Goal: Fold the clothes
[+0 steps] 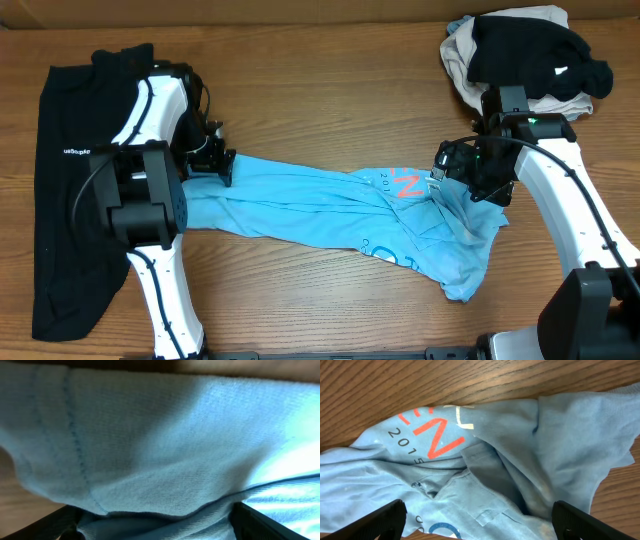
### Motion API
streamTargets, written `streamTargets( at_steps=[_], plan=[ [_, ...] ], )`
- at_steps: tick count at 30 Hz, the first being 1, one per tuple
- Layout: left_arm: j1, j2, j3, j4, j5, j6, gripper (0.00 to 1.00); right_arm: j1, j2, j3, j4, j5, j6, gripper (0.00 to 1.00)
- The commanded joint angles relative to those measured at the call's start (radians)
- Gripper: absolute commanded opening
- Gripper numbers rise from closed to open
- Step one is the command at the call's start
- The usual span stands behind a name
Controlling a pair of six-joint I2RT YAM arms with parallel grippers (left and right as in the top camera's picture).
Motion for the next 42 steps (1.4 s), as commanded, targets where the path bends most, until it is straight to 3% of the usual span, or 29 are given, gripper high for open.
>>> streamTargets(
  at_steps=[1, 6, 7, 9, 10, 11, 12, 21, 25, 34, 42],
  plan=[
    [0.018, -0.001, -0.063, 0.0, -0.001, -0.019, 0.93, -0.001, -0.006, 0.019, 0.0, -0.02, -0.024, 0.97],
    [0.023, -0.001, -0.082, 0.013, -0.072, -0.08, 0.91, -0.001, -0.006, 0.019, 0.001, -0.02, -0.032, 0.97],
    [0.023, -0.001, -0.085, 0.03, -0.076, -0.087, 0.86, -0.001, -0.006, 0.019, 0.001, -0.021, -0.036, 0.97],
    [0.023, -0.001, -0.093, 0.074, -0.068, -0.087, 0.64, -0.001, -0.006, 0.019, 0.001, -0.02, -0.036, 0.97],
    [0.023, -0.001, -0.1, 0.1, -0.068, -0.086, 0.47, -0.001, -0.006, 0.019, 0.002, -0.02, -0.036, 0.97],
    [0.023, -0.001, -0.105, 0.125, -0.07, -0.086, 0.22, -0.001, -0.006, 0.019, 0.005, -0.02, -0.035, 0.97],
    [0.023, -0.001, -0.109, 0.146, -0.07, -0.086, 0.04, -0.001, -0.006, 0.019, 0.007, -0.02, -0.035, 0.97],
    [0.035, -0.002, -0.094, 0.193, -0.154, -0.095, 0.04, -0.001, -0.006, 0.019, 0.033, -0.02, -0.036, 0.97],
    [0.069, -0.002, 0.023, 0.096, -0.157, -0.093, 0.04, -0.001, -0.006, 0.019, 0.042, -0.02, -0.035, 0.97],
    [0.078, -0.002, 0.47, -0.271, -0.148, -0.021, 0.04, -0.001, -0.006, 0.019, 0.048, -0.02, -0.035, 0.97],
    [-0.051, -0.051, 0.537, -0.271, -0.036, 0.007, 0.04, -0.001, -0.006, 0.019, 0.046, -0.02, -0.04, 0.97]
  ],
)
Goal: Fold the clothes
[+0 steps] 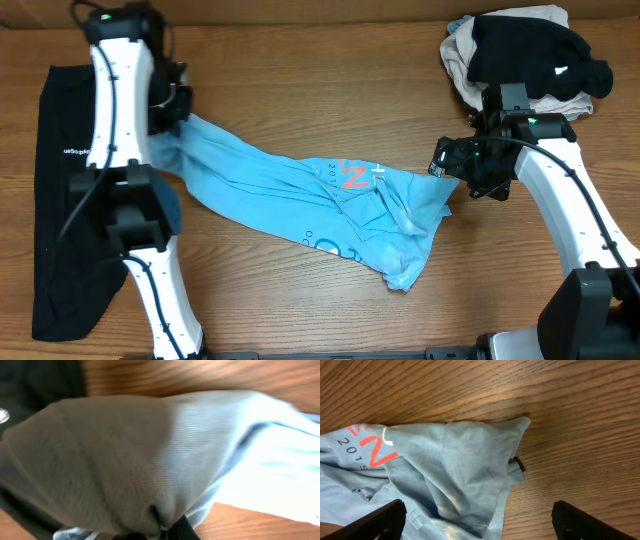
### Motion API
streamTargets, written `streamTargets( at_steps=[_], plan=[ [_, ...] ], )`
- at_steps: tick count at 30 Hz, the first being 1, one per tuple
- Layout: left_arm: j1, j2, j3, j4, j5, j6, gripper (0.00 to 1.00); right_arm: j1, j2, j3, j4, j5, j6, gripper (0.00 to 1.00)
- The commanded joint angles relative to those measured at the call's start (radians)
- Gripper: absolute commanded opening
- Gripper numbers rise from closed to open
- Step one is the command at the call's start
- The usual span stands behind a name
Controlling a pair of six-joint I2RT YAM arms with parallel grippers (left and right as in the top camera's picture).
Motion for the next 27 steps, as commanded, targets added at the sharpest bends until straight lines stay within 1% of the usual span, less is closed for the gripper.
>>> streamTargets(
  at_steps=[1, 10, 12, 17, 20, 24, 27],
  plan=[
    [-0.086, -0.031, 0.019, -0.005, 0.051, 0.028, 0.04, -0.001, -0.006, 0.019, 0.001, -0.002, -0.013, 0.97],
    [-0.266, -0.031, -0.076, -0.005, 0.056, 0.011, 0.04, -0.001, -0.006, 0.019, -0.003, -0.002, -0.027, 0.97],
    [-0.299, -0.031, -0.097, -0.005, 0.079, 0.006, 0.04, -0.001, -0.006, 0.019, -0.001, -0.001, -0.042, 0.97],
    [-0.365, -0.031, -0.125, -0.002, 0.126, 0.006, 0.04, -0.001, -0.006, 0.019, 0.003, -0.002, -0.043, 0.97],
    [-0.403, -0.031, -0.131, 0.015, 0.129, 0.005, 0.04, -0.001, -0.006, 0.019, 0.004, -0.002, -0.043, 0.97],
    [-0.448, -0.031, -0.132, 0.027, 0.133, -0.032, 0.04, -0.001, -0.006, 0.019, 0.003, -0.001, -0.045, 0.97],
    [-0.482, -0.031, -0.132, 0.026, 0.159, -0.032, 0.04, -0.001, -0.006, 0.019, 0.004, -0.002, -0.045, 0.97]
  ],
)
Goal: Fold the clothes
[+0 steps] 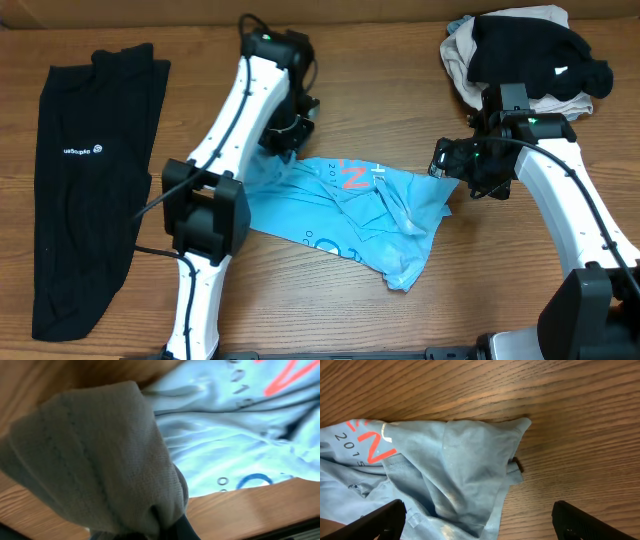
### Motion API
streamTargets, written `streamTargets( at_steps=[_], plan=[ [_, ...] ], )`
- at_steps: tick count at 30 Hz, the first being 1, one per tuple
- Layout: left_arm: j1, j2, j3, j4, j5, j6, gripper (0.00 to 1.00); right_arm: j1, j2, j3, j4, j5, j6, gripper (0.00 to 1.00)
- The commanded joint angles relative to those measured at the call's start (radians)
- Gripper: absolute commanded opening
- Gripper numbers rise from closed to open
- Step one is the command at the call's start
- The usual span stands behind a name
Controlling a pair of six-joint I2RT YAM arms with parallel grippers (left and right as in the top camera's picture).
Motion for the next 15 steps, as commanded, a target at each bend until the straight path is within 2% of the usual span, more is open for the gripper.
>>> streamTargets(
  at_steps=[1, 6, 7, 8, 11, 15],
  plan=[
    [-0.043, -0.028, -0.002, 0.002, 0.056, -0.023, 0.04, -0.001, -0.006, 0.019, 0.006, -0.001, -0.007, 0.97],
    [-0.079, -0.028, -0.002, 0.011, 0.063, -0.053, 0.05, -0.001, -0.006, 0.019, 0.004, -0.001, -0.007, 0.97],
    [-0.084, -0.028, -0.002, 0.011, 0.068, -0.052, 0.08, -0.001, -0.006, 0.019, 0.003, -0.001, -0.007, 0.97],
    [-0.09, -0.028, -0.002, 0.011, 0.076, -0.052, 0.17, -0.001, -0.006, 0.019, 0.003, -0.001, -0.007, 0.97],
    [-0.106, -0.028, -0.002, 0.01, 0.108, -0.051, 0.32, -0.001, -0.006, 0.019, 0.005, -0.001, -0.007, 0.98],
    [-0.107, -0.028, -0.002, 0.005, 0.056, -0.066, 0.33, -0.001, -0.006, 0.019, 0.001, -0.001, -0.007, 0.98]
  ],
)
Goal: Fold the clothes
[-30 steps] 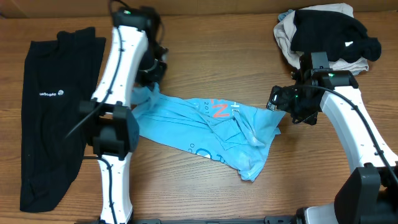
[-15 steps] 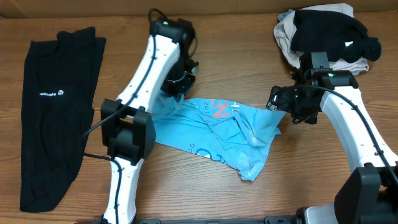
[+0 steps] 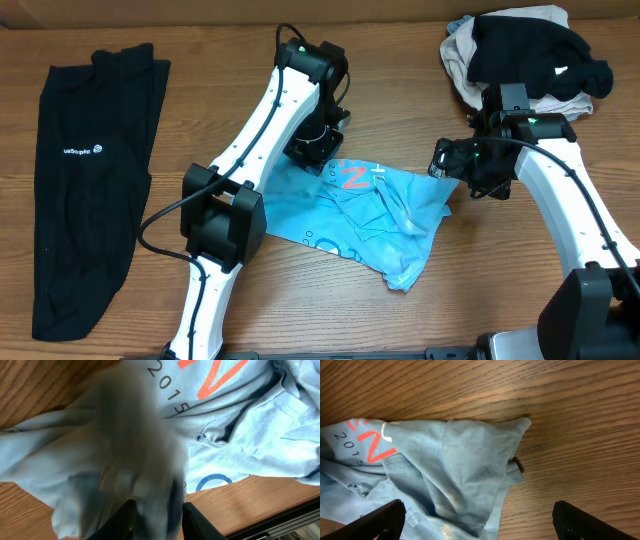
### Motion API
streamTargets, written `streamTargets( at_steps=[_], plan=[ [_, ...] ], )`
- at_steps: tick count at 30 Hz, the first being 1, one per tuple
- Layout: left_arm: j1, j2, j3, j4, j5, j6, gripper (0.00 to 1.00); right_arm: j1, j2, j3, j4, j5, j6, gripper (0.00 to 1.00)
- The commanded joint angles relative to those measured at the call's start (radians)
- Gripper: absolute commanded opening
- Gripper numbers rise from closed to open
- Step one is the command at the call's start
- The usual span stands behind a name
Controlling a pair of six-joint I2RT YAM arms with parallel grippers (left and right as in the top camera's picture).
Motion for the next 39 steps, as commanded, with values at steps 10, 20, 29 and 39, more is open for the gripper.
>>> streamTargets(
  at_steps=[10, 20, 29, 39],
  plan=[
    [0.087, -0.086, 0.002, -0.034, -0.02, -0.007, 0.44, -0.001, -0.006, 0.019, 0.0, 0.002, -0.027, 1.0],
    [0.101, -0.203, -0.187, -0.022, -0.024, -0.025, 0.38, -0.001, -0.006, 0.019, -0.002, 0.011, -0.035, 1.0],
    [0.101, -0.599, -0.589, 0.269, -0.076, -0.145, 0.7, -0.001, -0.006, 0.019, 0.003, 0.018, -0.05, 1.0],
    [0.1, -0.685, -1.045, 0.759, 0.024, -0.145, 0.67, -0.001, -0.006, 0.019, 0.0, 0.017, -0.053, 1.0]
  ],
)
